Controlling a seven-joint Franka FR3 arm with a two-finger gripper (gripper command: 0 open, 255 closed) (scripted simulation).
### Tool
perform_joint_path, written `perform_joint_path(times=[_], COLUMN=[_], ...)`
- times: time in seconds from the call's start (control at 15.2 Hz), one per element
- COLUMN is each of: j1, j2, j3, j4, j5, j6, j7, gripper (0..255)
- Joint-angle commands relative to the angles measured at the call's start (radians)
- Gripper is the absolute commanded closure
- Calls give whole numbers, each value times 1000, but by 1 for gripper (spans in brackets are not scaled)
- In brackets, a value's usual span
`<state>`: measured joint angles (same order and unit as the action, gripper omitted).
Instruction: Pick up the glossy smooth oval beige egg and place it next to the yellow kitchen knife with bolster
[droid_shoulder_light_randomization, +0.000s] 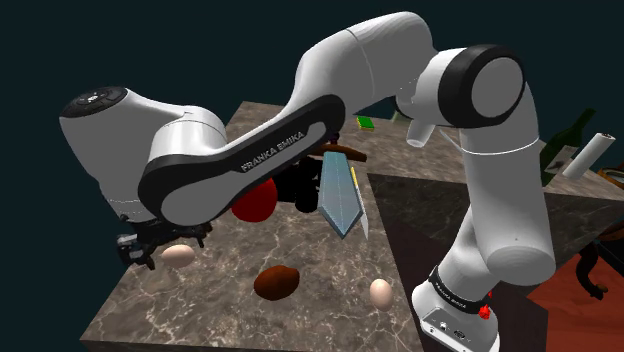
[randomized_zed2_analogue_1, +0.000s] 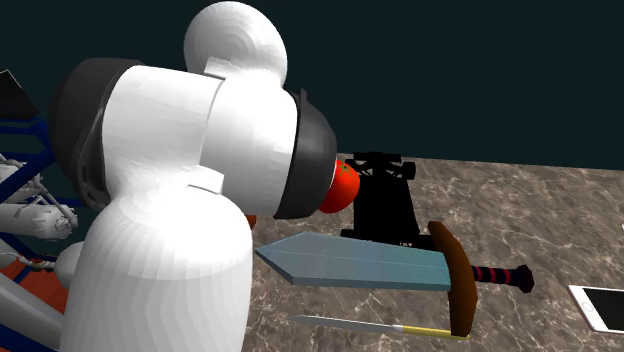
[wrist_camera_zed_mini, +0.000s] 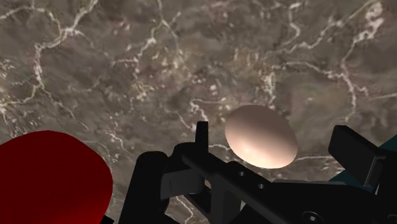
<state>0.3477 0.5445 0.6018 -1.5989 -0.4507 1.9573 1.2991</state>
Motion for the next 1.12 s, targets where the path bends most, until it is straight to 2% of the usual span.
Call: perform_joint_path(times=[0.0, 0.13, 0.66, 0.73, 1.06], j1=[0, 0, 0, 0, 0], j2=[11, 24, 24, 24, 24], j3=[-5, -12, -12, -12, -12], j4=[-9, -25, -25, -25, -25], j5=[-8, -18, -18, -18, -18], j6=[19, 45, 45, 45, 45], j7=[5, 11, 11, 11, 11], gripper=[0, 0, 0, 255, 255])
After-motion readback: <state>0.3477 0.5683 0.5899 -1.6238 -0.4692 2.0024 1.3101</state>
